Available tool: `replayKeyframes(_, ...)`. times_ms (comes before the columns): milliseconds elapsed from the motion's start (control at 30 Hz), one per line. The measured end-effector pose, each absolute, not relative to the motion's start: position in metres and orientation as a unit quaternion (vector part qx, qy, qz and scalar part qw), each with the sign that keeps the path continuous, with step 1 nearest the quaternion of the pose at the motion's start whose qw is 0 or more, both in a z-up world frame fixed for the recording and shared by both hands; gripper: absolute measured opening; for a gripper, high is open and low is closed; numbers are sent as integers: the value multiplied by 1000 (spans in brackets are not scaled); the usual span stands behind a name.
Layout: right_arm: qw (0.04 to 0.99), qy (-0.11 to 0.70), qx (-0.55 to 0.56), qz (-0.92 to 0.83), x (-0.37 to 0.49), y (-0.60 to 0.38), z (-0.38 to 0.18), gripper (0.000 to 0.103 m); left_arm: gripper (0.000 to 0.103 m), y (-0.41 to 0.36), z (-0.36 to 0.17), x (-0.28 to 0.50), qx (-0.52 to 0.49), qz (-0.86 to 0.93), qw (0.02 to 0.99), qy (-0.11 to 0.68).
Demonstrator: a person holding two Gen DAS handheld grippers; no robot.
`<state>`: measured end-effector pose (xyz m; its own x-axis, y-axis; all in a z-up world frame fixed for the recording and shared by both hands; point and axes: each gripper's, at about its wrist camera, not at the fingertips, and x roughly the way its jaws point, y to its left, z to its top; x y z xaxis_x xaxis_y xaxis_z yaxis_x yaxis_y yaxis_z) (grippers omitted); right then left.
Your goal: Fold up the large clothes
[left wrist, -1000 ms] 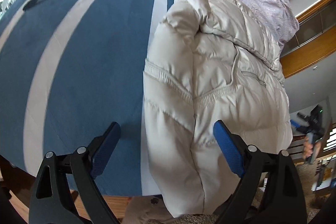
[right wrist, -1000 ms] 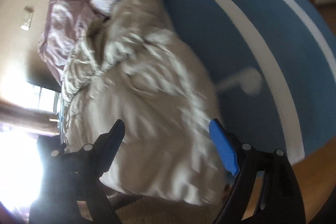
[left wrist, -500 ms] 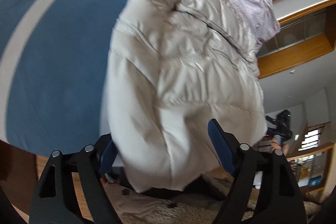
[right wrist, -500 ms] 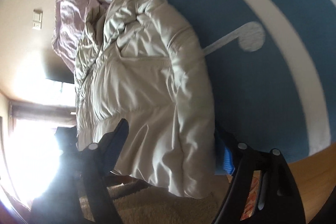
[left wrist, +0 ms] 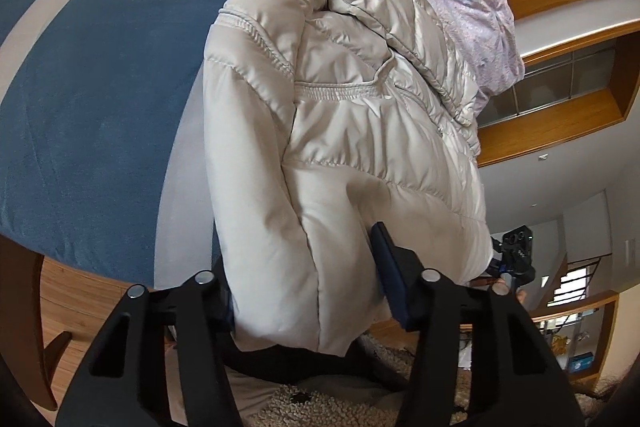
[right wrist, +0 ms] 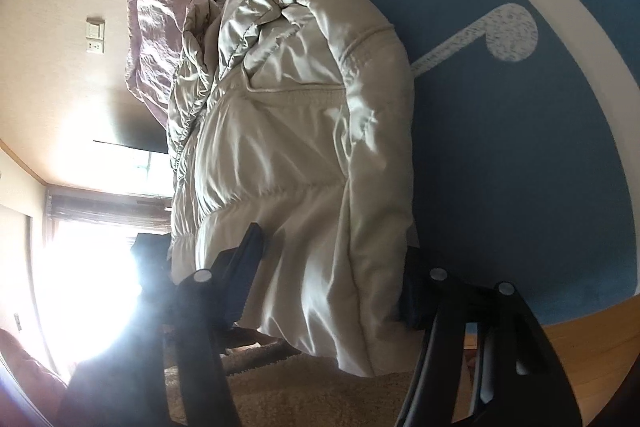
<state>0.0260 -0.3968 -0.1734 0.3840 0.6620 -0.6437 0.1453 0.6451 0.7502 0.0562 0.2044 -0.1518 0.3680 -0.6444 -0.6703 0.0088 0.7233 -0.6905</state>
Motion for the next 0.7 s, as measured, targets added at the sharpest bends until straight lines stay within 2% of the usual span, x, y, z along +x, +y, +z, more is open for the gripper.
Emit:
replayKeyframes(33,739,528,381,175,24,-396,-174,58,48,204,-152,55,-302,-209,771,521)
replayKeyframes(100,740,531,376,171,23,-394,-173,47,35,203,-150,54,-301,-207,773,518)
replayKeyframes(167,741,534,371,168,19,-389,-171,27,25,204,-144,54,-305,-206,778,508)
replayKeyframes(200,745,532,369,163,17,-388,-169,24,20,204,-142,53,-307,-204,781,504)
replayKeyframes(267,756,515,371,158,13,-386,-159,16,17,207,-133,52,-314,-202,789,488)
replayKeyframes(400,793,460,367,155,6,-383,-127,14,13,212,-105,51,-313,-198,815,444)
replayKeyframes(700,855,346,346,171,-14,-362,-56,13,12,225,-53,39,-312,-194,856,364)
